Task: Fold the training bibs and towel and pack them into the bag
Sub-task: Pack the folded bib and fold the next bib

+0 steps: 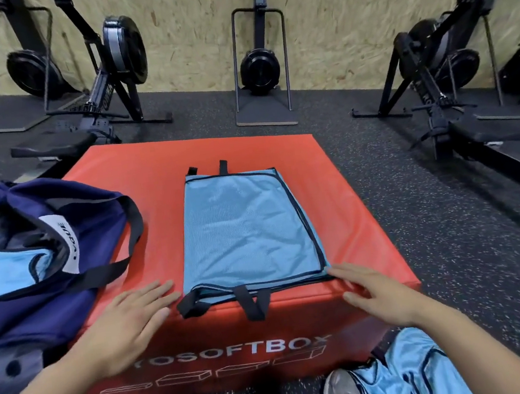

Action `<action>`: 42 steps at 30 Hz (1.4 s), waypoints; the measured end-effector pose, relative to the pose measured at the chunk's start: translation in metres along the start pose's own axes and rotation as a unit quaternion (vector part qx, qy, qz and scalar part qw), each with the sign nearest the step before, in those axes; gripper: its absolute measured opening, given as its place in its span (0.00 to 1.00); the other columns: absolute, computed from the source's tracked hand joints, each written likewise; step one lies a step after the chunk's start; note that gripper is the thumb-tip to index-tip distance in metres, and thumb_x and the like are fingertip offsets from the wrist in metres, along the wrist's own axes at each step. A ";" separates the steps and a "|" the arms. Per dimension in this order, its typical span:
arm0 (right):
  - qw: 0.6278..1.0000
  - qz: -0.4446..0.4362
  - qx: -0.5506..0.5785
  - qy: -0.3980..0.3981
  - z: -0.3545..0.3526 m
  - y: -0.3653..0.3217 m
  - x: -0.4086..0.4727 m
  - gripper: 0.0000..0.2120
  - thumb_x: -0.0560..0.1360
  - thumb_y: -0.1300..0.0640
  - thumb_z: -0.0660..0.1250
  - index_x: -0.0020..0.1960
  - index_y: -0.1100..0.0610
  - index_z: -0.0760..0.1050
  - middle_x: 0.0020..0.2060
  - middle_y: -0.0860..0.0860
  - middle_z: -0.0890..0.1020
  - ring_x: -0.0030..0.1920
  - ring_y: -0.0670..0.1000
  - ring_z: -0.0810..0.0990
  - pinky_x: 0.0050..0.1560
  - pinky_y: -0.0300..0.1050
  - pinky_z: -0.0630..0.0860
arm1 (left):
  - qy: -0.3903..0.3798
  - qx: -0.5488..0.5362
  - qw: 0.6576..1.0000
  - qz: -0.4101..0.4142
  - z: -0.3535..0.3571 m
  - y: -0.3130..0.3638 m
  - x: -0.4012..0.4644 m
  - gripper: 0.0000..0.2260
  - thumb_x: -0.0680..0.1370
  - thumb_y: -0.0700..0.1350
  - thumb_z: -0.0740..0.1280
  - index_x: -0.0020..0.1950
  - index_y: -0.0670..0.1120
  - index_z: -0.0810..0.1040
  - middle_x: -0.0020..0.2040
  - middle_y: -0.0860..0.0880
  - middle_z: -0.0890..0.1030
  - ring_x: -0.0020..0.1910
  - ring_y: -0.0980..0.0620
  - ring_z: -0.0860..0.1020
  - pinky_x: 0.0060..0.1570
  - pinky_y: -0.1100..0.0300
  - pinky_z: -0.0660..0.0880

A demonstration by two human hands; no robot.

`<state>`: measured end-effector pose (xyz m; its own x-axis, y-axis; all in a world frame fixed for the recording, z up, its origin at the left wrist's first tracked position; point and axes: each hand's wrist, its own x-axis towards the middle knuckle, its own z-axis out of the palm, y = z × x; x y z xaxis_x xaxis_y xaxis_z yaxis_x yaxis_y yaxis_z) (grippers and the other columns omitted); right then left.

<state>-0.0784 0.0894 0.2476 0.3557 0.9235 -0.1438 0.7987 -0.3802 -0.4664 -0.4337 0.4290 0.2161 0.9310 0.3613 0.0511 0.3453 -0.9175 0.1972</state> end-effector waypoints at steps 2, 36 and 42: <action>1.000 -0.004 0.017 0.009 -0.002 0.007 -0.009 0.23 0.81 0.55 0.66 0.75 0.44 0.68 0.76 0.43 0.65 0.76 0.39 0.60 0.72 0.27 0.51 | 0.012 0.001 1.000 0.005 0.000 -0.002 -0.009 0.27 0.81 0.68 0.39 0.73 0.67 0.65 0.77 0.67 0.59 0.77 0.64 0.57 0.73 0.63 0.51; 0.988 -0.086 0.117 0.050 -0.011 -0.014 0.035 0.13 0.79 0.60 0.69 0.60 0.48 0.83 0.66 0.46 0.78 0.73 0.36 0.66 0.79 0.46 0.53 | 0.057 -0.237 0.967 0.066 -0.030 0.035 0.011 0.21 0.84 0.63 0.46 0.68 0.62 0.73 0.71 0.73 0.66 0.75 0.65 0.62 0.74 0.68 0.54; 0.965 -0.073 0.236 0.087 -0.042 -0.061 -0.005 0.06 0.74 0.61 0.73 0.49 0.54 0.86 0.46 0.50 0.87 0.52 0.30 0.78 0.67 0.25 0.60 | 0.104 -0.359 0.927 0.011 -0.072 0.058 -0.012 0.21 0.85 0.54 0.49 0.61 0.54 0.82 0.63 0.64 0.80 0.68 0.63 0.73 0.69 0.72 0.62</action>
<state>-0.1086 0.1056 0.3129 0.3661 0.9269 0.0829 0.5501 -0.1437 -0.8226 -0.4332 0.3838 0.2971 0.8685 0.4362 0.2354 0.0894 -0.6050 0.7912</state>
